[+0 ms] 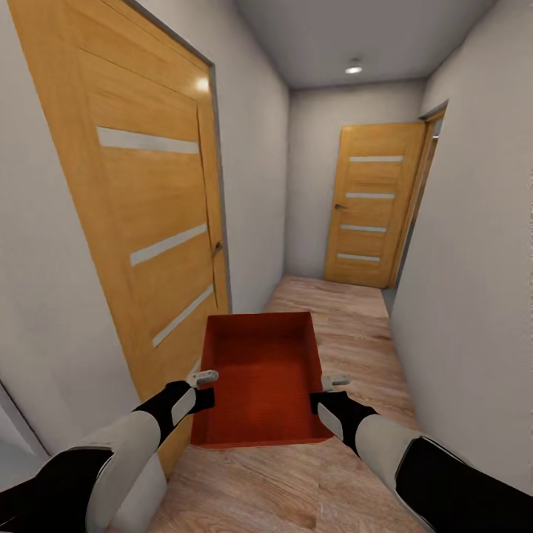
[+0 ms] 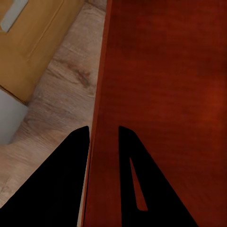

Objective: Move the two storage containers from the living room to the garage. In the garage, place one container on the floor and stack the other container on top of it (either order is fine).

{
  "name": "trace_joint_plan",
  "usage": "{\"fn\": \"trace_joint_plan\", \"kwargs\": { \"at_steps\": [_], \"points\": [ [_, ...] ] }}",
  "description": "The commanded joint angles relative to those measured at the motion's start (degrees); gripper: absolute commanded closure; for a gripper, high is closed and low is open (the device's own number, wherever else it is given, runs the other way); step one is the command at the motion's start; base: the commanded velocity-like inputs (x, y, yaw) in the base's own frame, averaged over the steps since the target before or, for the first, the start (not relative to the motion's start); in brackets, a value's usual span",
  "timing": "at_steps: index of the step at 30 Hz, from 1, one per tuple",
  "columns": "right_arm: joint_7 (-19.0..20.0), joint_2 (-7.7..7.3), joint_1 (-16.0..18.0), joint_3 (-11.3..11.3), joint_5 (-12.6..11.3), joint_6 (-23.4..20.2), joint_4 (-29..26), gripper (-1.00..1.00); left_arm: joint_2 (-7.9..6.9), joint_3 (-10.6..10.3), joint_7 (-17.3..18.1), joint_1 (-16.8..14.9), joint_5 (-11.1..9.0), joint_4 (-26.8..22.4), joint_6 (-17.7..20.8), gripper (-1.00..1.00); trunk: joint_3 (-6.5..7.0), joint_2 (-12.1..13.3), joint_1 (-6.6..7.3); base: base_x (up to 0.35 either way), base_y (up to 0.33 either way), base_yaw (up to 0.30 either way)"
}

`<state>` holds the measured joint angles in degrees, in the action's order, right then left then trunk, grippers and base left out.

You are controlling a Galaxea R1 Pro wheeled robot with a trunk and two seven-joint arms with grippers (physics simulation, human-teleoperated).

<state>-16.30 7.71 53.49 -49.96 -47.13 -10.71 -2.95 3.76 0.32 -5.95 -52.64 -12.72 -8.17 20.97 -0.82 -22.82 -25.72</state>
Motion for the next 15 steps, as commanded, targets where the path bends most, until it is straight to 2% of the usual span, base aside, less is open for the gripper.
{"fn": "trace_joint_plan", "kwargs": {
  "at_steps": [1,15],
  "points": [
    [-0.18,0.11,0.03,-0.58,-0.56,-0.37,-0.30,1.00,0.02,1.00,-0.55,-0.01,1.03,-0.18,0.39,1.00,-0.08,-0.09,-0.06,0.323,0.000,-0.245],
    [-0.15,0.11,0.03,-0.58,-0.51,-0.37,-0.30,1.00,0.02,1.00,-0.55,-0.01,1.03,-0.18,0.39,1.00,-0.08,-0.09,-0.06,0.323,0.000,-0.245]
  ]
}}
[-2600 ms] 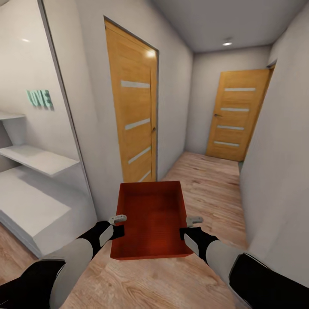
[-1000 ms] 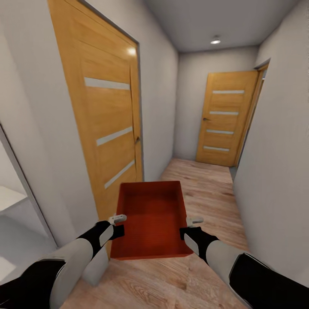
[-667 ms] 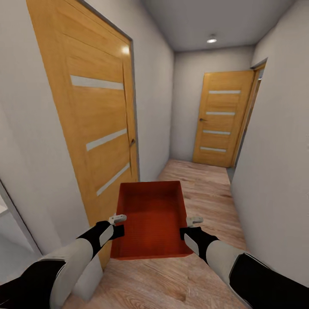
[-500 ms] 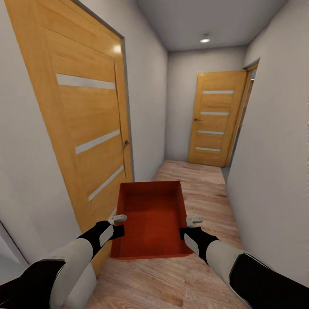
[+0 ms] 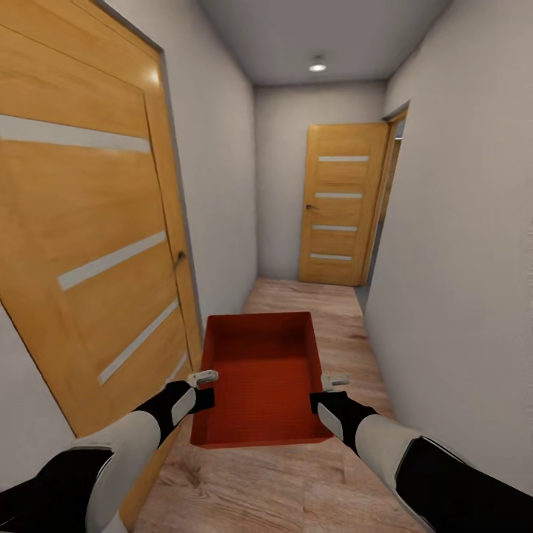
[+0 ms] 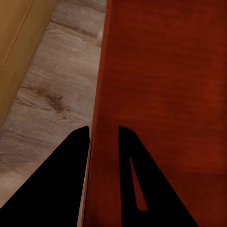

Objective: Move the two storage containers from the living room to the garage. In the garage, place one container on the floor and stack the other container on top of it (either order is fine).

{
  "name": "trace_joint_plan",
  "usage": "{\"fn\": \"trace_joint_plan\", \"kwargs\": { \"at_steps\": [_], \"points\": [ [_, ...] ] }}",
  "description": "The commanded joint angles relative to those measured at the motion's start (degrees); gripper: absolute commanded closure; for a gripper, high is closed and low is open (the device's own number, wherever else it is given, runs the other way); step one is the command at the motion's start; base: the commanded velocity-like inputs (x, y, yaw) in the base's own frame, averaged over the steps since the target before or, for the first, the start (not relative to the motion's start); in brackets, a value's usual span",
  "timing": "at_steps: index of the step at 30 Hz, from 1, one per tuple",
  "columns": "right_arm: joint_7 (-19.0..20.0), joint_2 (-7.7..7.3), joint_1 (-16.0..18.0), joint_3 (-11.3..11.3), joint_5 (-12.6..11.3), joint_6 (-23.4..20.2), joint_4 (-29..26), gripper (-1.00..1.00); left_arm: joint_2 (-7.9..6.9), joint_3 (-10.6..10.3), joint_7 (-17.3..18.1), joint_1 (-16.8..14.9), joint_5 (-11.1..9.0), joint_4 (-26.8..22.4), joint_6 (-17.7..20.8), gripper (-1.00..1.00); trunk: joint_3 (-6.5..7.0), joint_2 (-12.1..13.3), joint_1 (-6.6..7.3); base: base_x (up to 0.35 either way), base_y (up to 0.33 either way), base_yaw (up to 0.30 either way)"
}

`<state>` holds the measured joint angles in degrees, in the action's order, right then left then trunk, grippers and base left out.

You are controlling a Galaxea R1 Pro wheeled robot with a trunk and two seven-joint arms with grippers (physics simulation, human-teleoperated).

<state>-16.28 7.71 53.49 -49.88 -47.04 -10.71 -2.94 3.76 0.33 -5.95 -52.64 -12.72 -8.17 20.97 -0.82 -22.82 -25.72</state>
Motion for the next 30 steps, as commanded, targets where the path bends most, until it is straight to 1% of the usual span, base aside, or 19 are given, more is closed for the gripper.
{"fn": "trace_joint_plan", "kwargs": {
  "at_steps": [1,11,30],
  "points": [
    [-0.16,0.11,0.03,-0.66,-0.60,-0.37,-0.31,1.00,0.02,0.99,-0.55,-0.01,1.03,-0.18,0.39,1.00,-0.08,-0.09,-0.06,0.323,0.000,-0.245],
    [-0.19,0.11,0.03,-0.66,-0.61,-0.37,-0.31,1.00,0.02,0.99,-0.55,-0.01,1.03,-0.18,0.39,1.00,-0.08,-0.09,-0.06,0.323,0.000,-0.226],
    [-0.17,0.10,0.03,-0.66,-0.61,-0.37,-0.31,1.00,0.02,0.99,-0.55,-0.01,1.03,-0.18,0.39,1.00,-0.08,-0.09,-0.06,0.323,0.000,-0.011]
  ]
}}
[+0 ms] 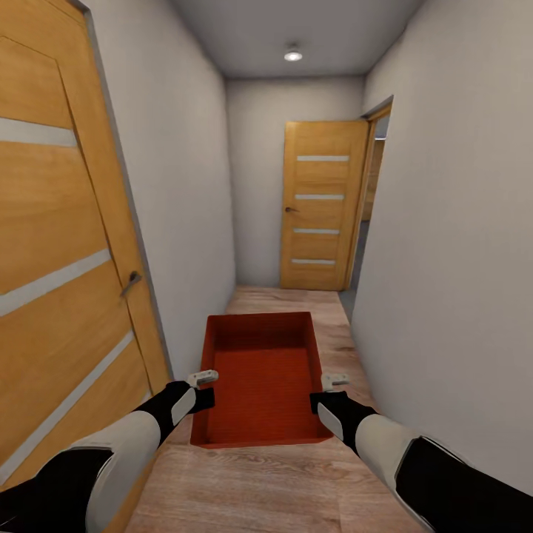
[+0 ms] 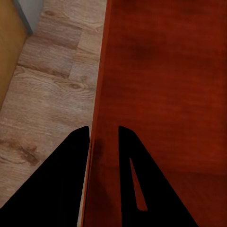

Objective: Move the two storage containers from the living room to the garage. In the garage, place one container on the floor and stack the other container on top of it (either order is fine).

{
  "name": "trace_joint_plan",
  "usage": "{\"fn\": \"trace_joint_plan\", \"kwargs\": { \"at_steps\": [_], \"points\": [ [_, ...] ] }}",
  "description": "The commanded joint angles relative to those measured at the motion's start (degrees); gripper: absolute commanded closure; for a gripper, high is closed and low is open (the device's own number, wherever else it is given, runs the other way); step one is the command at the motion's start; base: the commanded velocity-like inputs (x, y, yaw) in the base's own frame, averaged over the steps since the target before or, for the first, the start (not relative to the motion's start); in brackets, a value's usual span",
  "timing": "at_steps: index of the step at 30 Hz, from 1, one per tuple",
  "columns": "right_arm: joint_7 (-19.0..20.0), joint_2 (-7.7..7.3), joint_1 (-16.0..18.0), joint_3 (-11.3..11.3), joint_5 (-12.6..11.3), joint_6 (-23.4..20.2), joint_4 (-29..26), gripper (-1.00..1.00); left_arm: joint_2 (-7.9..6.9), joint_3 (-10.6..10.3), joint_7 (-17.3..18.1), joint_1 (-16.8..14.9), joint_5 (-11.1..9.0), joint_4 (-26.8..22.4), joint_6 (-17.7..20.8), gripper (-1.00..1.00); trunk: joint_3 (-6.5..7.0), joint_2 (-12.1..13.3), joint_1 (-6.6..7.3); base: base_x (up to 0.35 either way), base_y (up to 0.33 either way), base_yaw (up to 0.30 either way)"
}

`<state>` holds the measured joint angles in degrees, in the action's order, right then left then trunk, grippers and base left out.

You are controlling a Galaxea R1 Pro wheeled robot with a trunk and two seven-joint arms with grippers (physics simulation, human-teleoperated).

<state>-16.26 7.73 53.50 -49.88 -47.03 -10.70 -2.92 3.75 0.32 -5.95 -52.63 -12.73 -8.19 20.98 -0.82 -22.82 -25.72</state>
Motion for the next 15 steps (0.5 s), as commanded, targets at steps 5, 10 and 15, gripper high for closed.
{"fn": "trace_joint_plan", "kwargs": {
  "at_steps": [5,10,15],
  "points": [
    [-0.18,0.05,0.03,-0.66,-0.61,-0.37,-0.33,1.00,0.03,1.00,-0.55,-0.02,1.04,-0.16,0.38,1.00,-0.08,-0.09,-0.06,0.323,0.000,0.000],
    [-0.18,0.09,0.03,-0.66,-0.62,-0.37,-0.33,1.00,0.03,1.00,-0.55,-0.02,1.04,-0.16,0.38,1.00,-0.08,-0.09,-0.06,0.323,0.000,0.000],
    [-0.19,0.08,0.03,-0.66,-0.65,-0.37,-0.33,1.00,0.03,1.00,-0.55,-0.02,1.04,-0.16,0.38,1.00,-0.08,-0.09,-0.06,0.323,0.000,0.000]
  ]
}}
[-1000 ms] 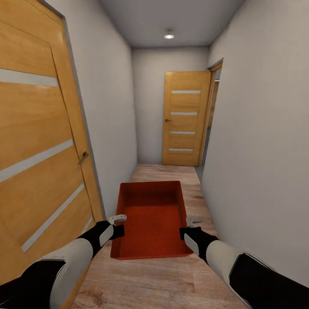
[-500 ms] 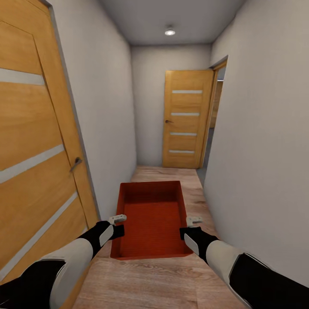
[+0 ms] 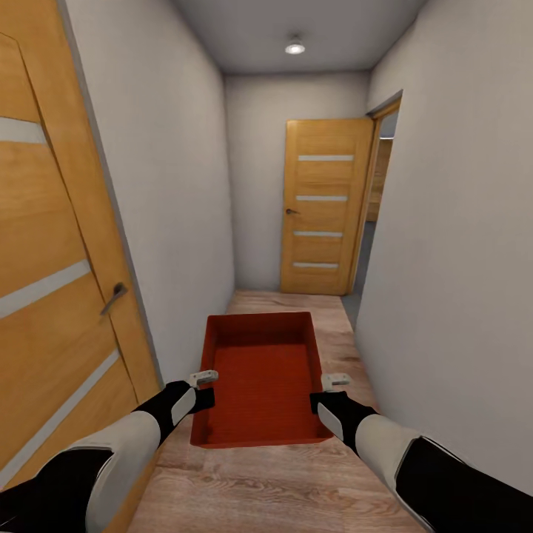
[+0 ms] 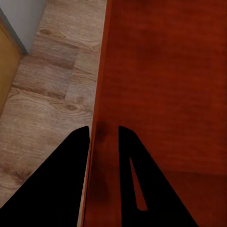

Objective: Move the two storage containers from the living room to the garage. In the garage, place one container on the floor and stack the other container on top of it (either order is fine).

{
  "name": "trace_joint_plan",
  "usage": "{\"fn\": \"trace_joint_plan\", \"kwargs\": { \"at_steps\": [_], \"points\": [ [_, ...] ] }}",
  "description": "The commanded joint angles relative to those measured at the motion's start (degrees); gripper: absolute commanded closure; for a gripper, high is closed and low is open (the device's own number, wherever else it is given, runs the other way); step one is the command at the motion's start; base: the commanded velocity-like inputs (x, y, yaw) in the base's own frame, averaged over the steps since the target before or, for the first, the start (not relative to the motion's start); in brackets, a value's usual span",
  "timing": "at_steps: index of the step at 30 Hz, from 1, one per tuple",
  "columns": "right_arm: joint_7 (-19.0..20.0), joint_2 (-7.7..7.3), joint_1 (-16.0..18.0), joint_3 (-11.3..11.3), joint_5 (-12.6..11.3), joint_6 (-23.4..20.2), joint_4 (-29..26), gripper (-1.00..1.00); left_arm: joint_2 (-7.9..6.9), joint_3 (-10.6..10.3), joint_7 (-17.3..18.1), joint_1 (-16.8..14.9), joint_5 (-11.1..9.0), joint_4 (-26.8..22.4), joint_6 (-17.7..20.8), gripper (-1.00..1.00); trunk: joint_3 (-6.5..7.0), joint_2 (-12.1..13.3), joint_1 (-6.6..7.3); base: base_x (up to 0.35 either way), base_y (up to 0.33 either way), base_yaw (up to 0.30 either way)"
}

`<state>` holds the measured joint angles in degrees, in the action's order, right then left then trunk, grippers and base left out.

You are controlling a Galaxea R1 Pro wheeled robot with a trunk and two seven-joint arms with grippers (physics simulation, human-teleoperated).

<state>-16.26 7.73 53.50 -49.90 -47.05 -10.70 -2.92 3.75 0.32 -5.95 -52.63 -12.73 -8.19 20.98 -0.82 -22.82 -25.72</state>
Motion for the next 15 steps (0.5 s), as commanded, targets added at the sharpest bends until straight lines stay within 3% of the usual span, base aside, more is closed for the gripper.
{"fn": "trace_joint_plan", "kwargs": {
  "at_steps": [1,15],
  "points": [
    [-0.18,0.09,0.03,-0.64,-0.61,-0.37,-0.33,1.00,0.03,1.00,-0.55,-0.02,1.04,-0.16,0.38,1.00,-0.08,-0.09,-0.06,0.323,0.000,0.000],
    [-0.20,0.04,0.03,-0.64,-0.65,-0.37,-0.33,1.00,0.03,1.00,-0.55,-0.02,1.04,-0.16,0.38,1.00,-0.08,-0.09,-0.06,0.323,0.000,0.000]
  ]
}}
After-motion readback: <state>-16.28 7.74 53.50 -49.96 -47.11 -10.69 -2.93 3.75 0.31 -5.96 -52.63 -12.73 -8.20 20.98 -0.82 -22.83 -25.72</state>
